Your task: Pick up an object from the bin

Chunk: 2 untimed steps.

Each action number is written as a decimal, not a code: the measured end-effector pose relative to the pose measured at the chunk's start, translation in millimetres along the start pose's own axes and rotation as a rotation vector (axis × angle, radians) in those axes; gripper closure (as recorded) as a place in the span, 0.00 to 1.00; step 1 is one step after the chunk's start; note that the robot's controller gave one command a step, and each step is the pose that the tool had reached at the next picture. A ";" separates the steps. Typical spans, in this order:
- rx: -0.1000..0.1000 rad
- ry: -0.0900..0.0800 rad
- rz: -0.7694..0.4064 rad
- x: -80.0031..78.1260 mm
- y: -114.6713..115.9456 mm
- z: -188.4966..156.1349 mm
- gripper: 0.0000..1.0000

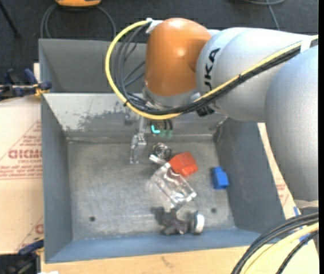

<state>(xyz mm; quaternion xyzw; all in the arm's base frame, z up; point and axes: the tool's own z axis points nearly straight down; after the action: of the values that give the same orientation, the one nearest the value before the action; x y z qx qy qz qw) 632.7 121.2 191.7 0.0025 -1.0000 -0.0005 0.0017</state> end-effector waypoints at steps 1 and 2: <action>0.005 -0.002 -0.030 -17.8 -61.7 61.9 0.00; 0.005 -0.008 -0.032 -20.5 -183.9 103.5 0.00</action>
Offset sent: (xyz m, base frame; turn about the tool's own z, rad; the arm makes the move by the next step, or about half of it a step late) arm 0.0174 -0.0556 -0.0586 -0.0363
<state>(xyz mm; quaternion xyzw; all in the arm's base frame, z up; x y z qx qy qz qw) 653.8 -62.5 88.0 0.0187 -0.9998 0.0020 -0.0026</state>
